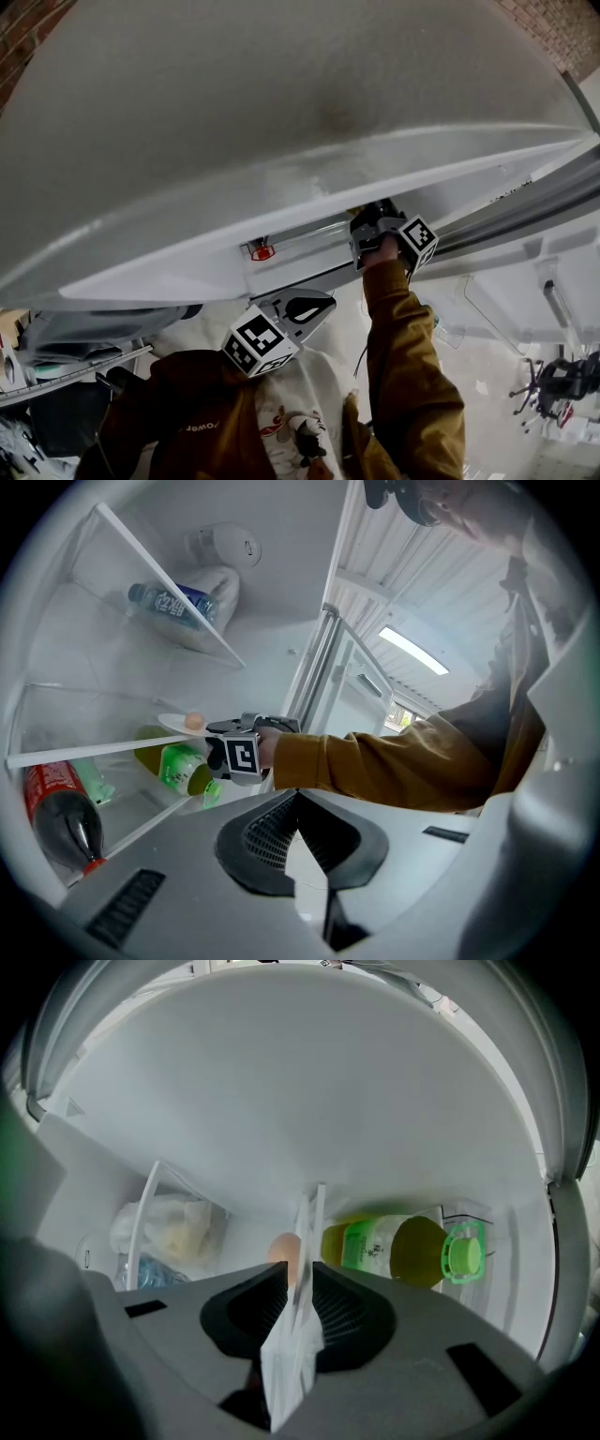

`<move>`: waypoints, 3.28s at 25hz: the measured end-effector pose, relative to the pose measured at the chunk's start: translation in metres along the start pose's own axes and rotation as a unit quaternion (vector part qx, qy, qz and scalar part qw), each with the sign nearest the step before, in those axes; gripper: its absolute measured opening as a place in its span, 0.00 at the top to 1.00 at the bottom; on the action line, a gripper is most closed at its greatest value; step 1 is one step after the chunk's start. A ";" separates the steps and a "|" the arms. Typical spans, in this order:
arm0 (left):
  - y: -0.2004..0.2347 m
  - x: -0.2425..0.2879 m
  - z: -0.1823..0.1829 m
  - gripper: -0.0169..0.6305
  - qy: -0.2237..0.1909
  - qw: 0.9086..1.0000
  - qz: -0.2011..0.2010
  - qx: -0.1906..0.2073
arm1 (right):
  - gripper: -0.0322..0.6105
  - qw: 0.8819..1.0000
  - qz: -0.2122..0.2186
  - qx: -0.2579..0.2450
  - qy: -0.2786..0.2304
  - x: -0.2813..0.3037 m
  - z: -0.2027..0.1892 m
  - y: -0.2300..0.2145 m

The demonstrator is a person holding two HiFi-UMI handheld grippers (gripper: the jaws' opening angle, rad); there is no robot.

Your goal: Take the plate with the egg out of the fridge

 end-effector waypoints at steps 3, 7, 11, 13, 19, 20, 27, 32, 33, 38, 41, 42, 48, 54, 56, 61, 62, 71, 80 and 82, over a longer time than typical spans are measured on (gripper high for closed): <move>-0.001 0.002 0.000 0.96 0.001 1.000 -0.003 0.000 | 0.82 1.000 -0.002 0.005 0.007 0.000 -0.001 -0.002; -0.001 0.002 0.000 0.96 0.002 1.000 -0.005 -0.001 | 0.83 1.000 -0.005 0.012 0.008 -0.001 0.000 -0.003; -0.001 0.002 0.000 0.96 0.001 1.000 -0.003 -0.002 | 0.88 1.000 -0.006 0.016 0.013 0.001 0.002 -0.002; -0.001 0.001 0.000 0.96 0.000 1.000 -0.003 -0.002 | 0.88 1.000 -0.006 0.020 0.014 0.001 0.002 -0.002; -0.002 0.002 0.000 0.96 -0.002 1.000 -0.003 -0.001 | 0.89 0.999 -0.014 0.023 0.017 0.000 0.004 -0.003; -0.002 0.002 0.001 0.96 -0.002 1.000 -0.003 -0.001 | 0.90 0.999 -0.016 0.023 0.019 0.000 0.004 -0.003; -0.006 0.001 0.000 0.96 -0.002 1.000 -0.004 -0.001 | 0.92 0.999 -0.022 0.037 0.019 -0.007 0.002 -0.006; -0.008 0.002 -0.002 0.96 0.000 1.000 -0.006 -0.002 | 0.92 0.999 -0.022 0.040 0.015 -0.012 0.004 -0.007; -0.009 0.002 -0.004 0.96 0.001 1.000 -0.006 -0.003 | 0.92 0.999 -0.022 0.041 0.015 -0.014 0.004 -0.008; -0.010 0.001 -0.006 0.96 0.004 1.000 -0.009 -0.004 | 0.92 0.999 -0.022 0.042 0.017 -0.020 0.004 -0.012; -0.011 0.001 -0.007 0.96 0.004 1.000 -0.012 -0.003 | 0.92 0.999 -0.020 0.038 0.019 -0.024 0.005 -0.012; -0.012 0.001 -0.007 0.96 0.004 1.000 -0.013 -0.002 | 0.92 0.999 -0.019 0.036 0.020 -0.026 0.005 -0.012; -0.014 0.001 -0.008 0.96 0.005 1.000 -0.017 0.001 | 0.92 0.998 -0.016 0.046 0.026 -0.039 0.004 -0.016; -0.017 0.005 -0.008 0.96 0.008 1.000 -0.021 0.001 | 0.92 0.998 -0.019 0.048 0.031 -0.049 0.005 -0.020; -0.018 0.006 -0.008 0.96 0.009 1.000 -0.023 0.002 | 0.92 0.998 -0.014 0.048 0.036 -0.050 0.004 -0.018; -0.020 0.007 -0.008 0.96 0.009 1.000 -0.023 0.001 | 0.92 0.997 -0.001 0.056 0.046 -0.057 -0.002 -0.011; -0.020 0.007 -0.008 0.96 0.009 1.000 -0.023 0.001 | 0.92 0.997 0.000 0.058 0.047 -0.060 -0.005 -0.009; -0.024 0.006 -0.009 0.96 0.010 1.000 -0.029 0.005 | 0.92 0.996 0.003 0.056 0.067 -0.083 -0.025 0.005; -0.027 0.005 -0.011 0.96 0.011 0.999 -0.034 0.004 | 0.92 0.996 0.017 0.053 0.076 -0.111 -0.034 0.021; -0.028 0.004 -0.012 0.96 0.012 0.999 -0.035 0.003 | 0.92 0.995 0.020 0.052 0.077 -0.118 -0.036 0.024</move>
Point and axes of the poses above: the fingertips, and each gripper's own axes: x forward along the fingers, y to its left, z out of its top, the point moved 3 cm from there along -x, backward along the fingers, and after that the axes turned 2 degrees about -x, right-handed, at the moved point
